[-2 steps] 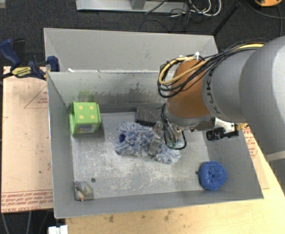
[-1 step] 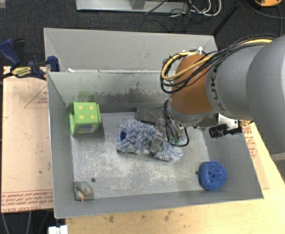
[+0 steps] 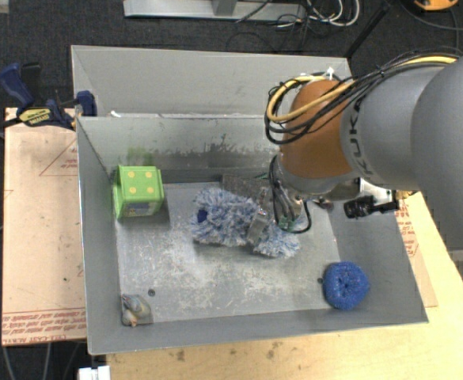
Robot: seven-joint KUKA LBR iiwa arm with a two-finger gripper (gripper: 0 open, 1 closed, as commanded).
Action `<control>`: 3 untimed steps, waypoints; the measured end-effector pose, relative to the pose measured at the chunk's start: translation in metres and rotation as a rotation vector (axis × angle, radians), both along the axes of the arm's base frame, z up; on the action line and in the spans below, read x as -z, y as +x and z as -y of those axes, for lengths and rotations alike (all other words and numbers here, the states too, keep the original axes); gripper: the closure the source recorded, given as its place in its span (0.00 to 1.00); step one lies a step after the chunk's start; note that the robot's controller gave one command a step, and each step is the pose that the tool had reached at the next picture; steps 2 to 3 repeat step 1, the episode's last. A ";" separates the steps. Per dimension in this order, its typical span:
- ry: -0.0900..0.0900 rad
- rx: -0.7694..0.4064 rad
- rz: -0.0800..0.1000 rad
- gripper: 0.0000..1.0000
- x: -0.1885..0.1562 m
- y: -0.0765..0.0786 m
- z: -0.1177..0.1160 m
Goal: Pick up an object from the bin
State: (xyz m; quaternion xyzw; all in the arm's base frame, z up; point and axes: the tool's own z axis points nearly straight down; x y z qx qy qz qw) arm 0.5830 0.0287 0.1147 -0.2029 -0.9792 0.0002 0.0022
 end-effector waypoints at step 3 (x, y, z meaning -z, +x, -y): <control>0.000 -0.001 0.005 1.00 -0.021 0.001 0.000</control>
Offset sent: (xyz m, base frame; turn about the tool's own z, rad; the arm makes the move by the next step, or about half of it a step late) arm 0.0000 0.0000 0.0413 0.0000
